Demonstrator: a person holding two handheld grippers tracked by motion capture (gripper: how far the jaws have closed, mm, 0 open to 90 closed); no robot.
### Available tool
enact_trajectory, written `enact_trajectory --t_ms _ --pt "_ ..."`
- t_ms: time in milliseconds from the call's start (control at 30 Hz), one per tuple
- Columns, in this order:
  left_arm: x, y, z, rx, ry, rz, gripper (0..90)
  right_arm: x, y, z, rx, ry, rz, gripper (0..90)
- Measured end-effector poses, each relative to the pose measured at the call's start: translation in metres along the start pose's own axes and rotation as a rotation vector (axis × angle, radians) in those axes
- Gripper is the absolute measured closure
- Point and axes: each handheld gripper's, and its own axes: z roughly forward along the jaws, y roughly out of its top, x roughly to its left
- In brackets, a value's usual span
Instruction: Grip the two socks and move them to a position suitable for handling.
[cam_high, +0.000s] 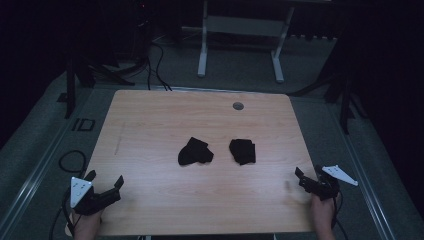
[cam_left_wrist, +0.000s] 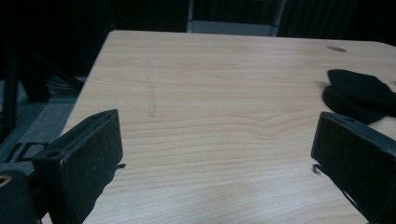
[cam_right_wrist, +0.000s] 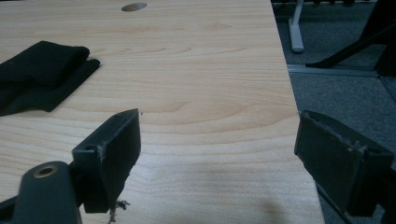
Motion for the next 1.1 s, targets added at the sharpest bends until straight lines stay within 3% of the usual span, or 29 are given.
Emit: enact_trajectory --t_ms 100,333,400,500,633,833,1100 --pt "-0.001 0.001 0.001 -0.007 0.007 -0.014 2.3 0.000 0.000 0.000 0.003 -0.004 -0.001 14.3" --pt "-0.007 0.001 0.004 -0.009 -0.020 0.032 2.4 0.001 0.001 0.001 0.020 -0.009 -0.021 14.2" --pt "-0.012 0.002 0.006 0.045 -0.022 0.025 3.3 0.001 0.001 0.001 0.021 -0.006 -0.019 14.2" --pt "-0.019 0.004 0.009 0.120 -0.044 -0.027 3.7 0.001 0.001 0.001 0.028 0.008 -0.012 14.2" --pt "-0.028 0.007 0.010 0.167 -0.039 -0.008 3.8 0.002 0.004 0.001 0.048 0.033 -0.013 13.8" --pt "-0.033 0.008 0.009 0.156 -0.115 0.002 3.8 0.012 0.008 0.005 0.112 0.092 -0.040 13.0" --pt "-0.041 0.010 0.006 0.132 -0.159 0.018 3.8 0.033 0.017 0.013 0.161 0.182 -0.080 13.1"
